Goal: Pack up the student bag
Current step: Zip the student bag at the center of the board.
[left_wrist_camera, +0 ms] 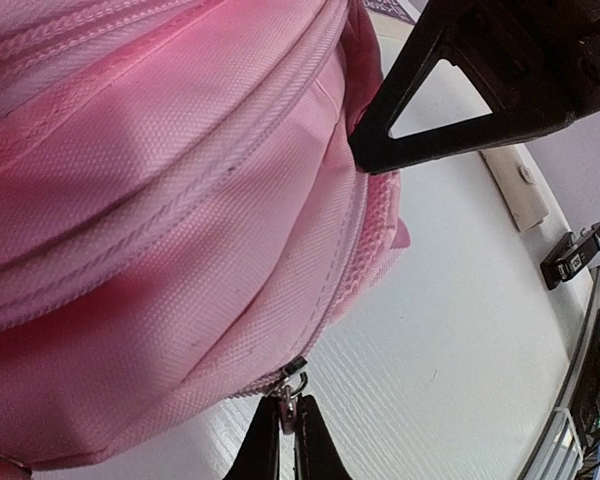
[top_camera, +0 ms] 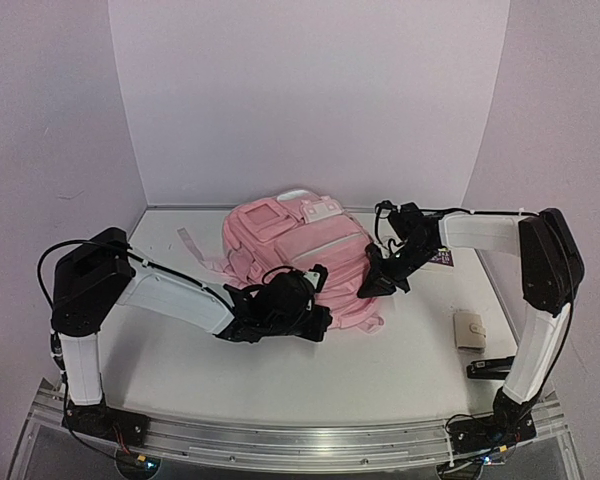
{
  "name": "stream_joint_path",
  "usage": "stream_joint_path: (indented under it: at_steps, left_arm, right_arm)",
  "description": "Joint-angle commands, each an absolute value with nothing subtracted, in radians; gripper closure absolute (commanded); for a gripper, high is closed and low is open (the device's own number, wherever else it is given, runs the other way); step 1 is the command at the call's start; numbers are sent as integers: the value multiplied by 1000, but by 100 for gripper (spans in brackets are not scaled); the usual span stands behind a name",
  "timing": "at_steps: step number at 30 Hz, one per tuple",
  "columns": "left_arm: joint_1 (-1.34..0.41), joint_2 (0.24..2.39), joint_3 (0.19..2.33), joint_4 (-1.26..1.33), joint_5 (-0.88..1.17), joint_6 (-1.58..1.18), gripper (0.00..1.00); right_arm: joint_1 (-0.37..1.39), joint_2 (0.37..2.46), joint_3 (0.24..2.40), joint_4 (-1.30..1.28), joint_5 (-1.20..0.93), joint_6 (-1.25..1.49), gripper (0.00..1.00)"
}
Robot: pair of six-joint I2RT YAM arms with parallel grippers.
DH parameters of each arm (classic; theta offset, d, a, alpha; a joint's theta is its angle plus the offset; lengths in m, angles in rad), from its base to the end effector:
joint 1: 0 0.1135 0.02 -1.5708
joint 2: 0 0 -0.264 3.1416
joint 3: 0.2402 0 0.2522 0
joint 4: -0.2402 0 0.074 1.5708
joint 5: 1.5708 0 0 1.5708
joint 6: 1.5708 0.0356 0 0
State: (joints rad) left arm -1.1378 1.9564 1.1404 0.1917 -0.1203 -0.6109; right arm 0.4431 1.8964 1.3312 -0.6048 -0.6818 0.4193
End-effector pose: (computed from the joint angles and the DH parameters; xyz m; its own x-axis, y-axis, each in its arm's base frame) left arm 0.1799 -0.3790 0.1569 -0.6944 0.1450 -0.7049 0.5640 0.7180 -0.4079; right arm 0.3365 0.1845 0.1895 -0.9857 -0.1179 -0.1201 -0.1683 0.7051 0.6888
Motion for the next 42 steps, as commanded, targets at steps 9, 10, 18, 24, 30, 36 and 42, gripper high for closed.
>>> stream_joint_path:
  at_steps: [9,10,18,24,30,36,42]
  left_arm:
    - [-1087,1795,1009,81,-279,-719,100]
    - [-1080,1784,1001,64,-297,-727,100]
    - [-994,1720,956,-35,-420,-760,100]
    - [-937,1695,949,-75,-497,-765,100]
    - [-885,1673,928,-60,-535,-754,100]
    - [-831,1636,890,-28,-538,-746,100]
    - [-809,1652,907,-20,-490,-703,100]
  right_arm:
    - [371,1844,1289,-686,-511,387,100]
    - [369,1842,1287,-689,-501,384,100]
    - [363,1831,1281,-711,-438,366,100]
    - [362,1825,1276,-713,-419,360,100]
    - [361,1825,1269,-713,-429,358,100]
    - [361,1808,1258,-711,-450,351,100]
    - [362,1781,1245,-695,-528,347,100]
